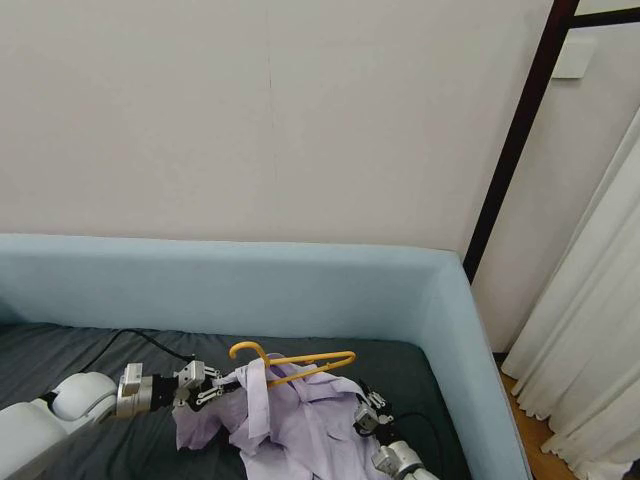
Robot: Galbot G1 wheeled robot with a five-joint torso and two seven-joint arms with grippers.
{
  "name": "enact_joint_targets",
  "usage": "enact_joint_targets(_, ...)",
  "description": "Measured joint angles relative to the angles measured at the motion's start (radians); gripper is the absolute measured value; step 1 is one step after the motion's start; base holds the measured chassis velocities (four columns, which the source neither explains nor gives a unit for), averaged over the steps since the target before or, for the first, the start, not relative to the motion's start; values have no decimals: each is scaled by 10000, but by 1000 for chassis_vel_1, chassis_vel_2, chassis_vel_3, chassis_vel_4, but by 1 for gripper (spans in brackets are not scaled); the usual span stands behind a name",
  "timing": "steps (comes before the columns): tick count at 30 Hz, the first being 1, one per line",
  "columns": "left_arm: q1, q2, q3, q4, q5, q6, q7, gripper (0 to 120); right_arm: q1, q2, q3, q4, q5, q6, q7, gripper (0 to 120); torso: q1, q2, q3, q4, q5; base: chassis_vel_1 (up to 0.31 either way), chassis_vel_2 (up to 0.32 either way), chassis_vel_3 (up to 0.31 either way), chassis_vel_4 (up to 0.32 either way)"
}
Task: Pick up the clothes from the sofa and hang them on the clothes hanger.
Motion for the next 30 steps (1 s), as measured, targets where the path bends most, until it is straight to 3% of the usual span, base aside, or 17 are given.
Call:
enact_joint_targets(11,63,157,-56,-172,100,-112,128,1,153,-373,-76,517,1008,-337,-62,0,0,0,0,0,0,0,0,0,0)
enact_joint_targets(30,136,297,-521,81,1072,-263,563,1,308,-2312,995,3536,3429,-958,-354,0,0,0,0,-1,1,0,0,0,0)
